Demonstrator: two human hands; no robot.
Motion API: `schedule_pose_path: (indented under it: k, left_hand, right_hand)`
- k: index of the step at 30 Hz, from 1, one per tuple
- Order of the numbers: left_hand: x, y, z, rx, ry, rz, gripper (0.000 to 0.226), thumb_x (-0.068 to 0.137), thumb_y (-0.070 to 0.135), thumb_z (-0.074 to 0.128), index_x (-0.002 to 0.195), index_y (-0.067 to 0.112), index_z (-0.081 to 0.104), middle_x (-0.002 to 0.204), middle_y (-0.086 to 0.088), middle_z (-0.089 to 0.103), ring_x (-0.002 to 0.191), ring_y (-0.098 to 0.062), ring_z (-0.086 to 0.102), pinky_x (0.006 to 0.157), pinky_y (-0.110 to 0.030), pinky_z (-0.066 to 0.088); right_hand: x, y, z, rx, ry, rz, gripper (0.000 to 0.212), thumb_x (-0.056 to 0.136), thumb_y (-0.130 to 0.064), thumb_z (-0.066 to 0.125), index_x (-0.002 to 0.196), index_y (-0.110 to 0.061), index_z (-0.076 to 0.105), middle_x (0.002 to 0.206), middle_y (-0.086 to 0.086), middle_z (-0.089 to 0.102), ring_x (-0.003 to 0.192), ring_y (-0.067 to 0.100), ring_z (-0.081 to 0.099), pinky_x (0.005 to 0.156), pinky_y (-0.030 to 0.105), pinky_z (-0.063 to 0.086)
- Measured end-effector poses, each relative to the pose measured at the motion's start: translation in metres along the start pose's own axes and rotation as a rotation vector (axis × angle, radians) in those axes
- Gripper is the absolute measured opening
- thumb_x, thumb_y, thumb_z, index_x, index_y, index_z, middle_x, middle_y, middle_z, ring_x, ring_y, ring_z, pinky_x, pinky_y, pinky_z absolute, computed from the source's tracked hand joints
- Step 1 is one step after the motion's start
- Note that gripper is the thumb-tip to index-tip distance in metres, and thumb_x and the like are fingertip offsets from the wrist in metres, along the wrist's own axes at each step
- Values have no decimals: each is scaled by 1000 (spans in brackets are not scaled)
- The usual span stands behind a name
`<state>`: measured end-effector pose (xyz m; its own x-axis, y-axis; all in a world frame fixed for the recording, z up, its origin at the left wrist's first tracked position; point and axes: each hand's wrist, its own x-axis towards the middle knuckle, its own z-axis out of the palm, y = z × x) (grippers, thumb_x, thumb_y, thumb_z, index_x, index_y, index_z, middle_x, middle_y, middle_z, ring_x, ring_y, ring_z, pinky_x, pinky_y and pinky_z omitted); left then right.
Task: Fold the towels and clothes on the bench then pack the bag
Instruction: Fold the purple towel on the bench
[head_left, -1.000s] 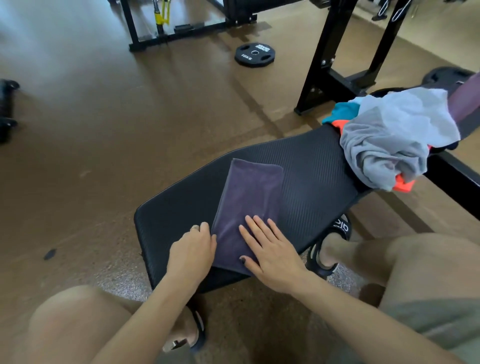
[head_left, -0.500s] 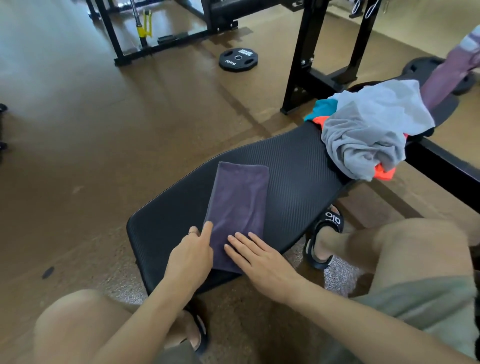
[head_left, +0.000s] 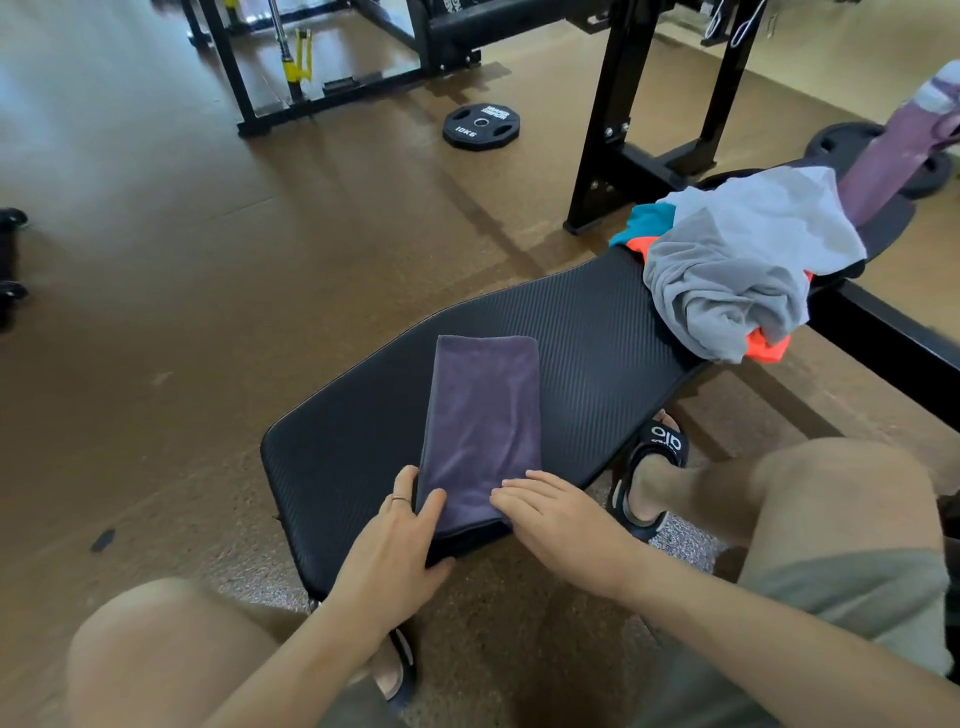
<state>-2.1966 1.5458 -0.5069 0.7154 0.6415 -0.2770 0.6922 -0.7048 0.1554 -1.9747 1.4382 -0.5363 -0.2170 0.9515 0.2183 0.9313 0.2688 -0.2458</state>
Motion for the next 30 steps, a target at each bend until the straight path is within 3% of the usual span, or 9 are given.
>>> schedule_pose_path:
  k: [3, 5, 8, 12, 15, 19, 23, 26, 30]
  left_hand:
    - [-1, -5, 4, 148, 122, 130, 49, 80, 34, 74, 124, 22, 56, 147, -18, 48, 96, -25, 67, 71, -32, 56]
    - [-1, -10, 3, 204, 231, 261, 31, 83, 30, 67, 113, 22, 66, 132, -11, 63, 91, -23, 69, 69, -32, 56]
    - [1, -16, -4, 209, 317, 407, 30, 92, 30, 43, 107, 24, 69, 118, 3, 67, 89, -16, 68, 69, -30, 54]
    - [8, -25, -17, 193, 305, 490, 29, 98, 31, 40, 107, 26, 67, 103, 11, 71, 83, -12, 66, 71, -29, 54]
    - [16, -28, -26, 158, 261, 489, 31, 100, 37, 39, 103, 28, 68, 93, 14, 72, 80, -10, 67, 71, -27, 53]
    - [20, -29, -36, -128, 133, 274, 29, 103, 54, 35, 98, 38, 59, 86, 17, 66, 79, -4, 62, 69, -24, 48]
    - [35, -19, -36, -528, 101, 16, 26, 104, 43, 48, 79, 35, 54, 75, 13, 65, 72, -4, 64, 65, -25, 51]
    - [48, -12, -30, -603, 120, -113, 33, 104, 44, 48, 77, 28, 58, 73, 9, 65, 67, -10, 63, 66, -35, 54]
    - [58, -11, -19, -603, 92, -230, 40, 104, 47, 46, 77, 20, 59, 72, 4, 65, 68, -17, 63, 69, -43, 55]
  right_hand:
    - [-8, 3, -10, 74, 5, 24, 34, 98, -18, 60, 131, -15, 61, 130, 2, 68, 124, 14, 61, 114, 34, 43]
    - [-13, 6, -17, 93, 24, 26, 32, 99, -20, 57, 129, -15, 63, 128, 1, 69, 122, 13, 62, 112, 34, 44]
    - [-22, 14, -25, 99, -3, 38, 35, 100, -28, 47, 130, -17, 62, 130, -4, 67, 124, 10, 59, 116, 29, 38]
    - [-27, 25, -26, 40, -126, 22, 39, 93, -28, 61, 132, -23, 61, 135, -7, 64, 130, 10, 54, 118, 31, 34]
    - [-20, 25, -32, 138, -110, 105, 27, 94, -28, 55, 118, -26, 67, 118, -12, 70, 115, 7, 60, 109, 32, 44]
    - [-6, 23, -45, 591, -105, 525, 13, 101, -30, 56, 92, -35, 63, 80, -12, 64, 72, 5, 58, 67, 29, 44]
    - [14, 22, -48, 697, -94, 762, 24, 106, -36, 48, 83, -33, 56, 74, -13, 58, 68, 1, 52, 58, 20, 35]
    - [28, 20, -42, 649, -56, 856, 23, 107, -38, 43, 89, -31, 55, 87, -14, 63, 79, 1, 58, 57, 20, 36]
    - [38, 18, -32, 414, -56, 906, 30, 107, -44, 39, 84, -27, 46, 78, -10, 59, 69, 9, 56, 52, 25, 34]
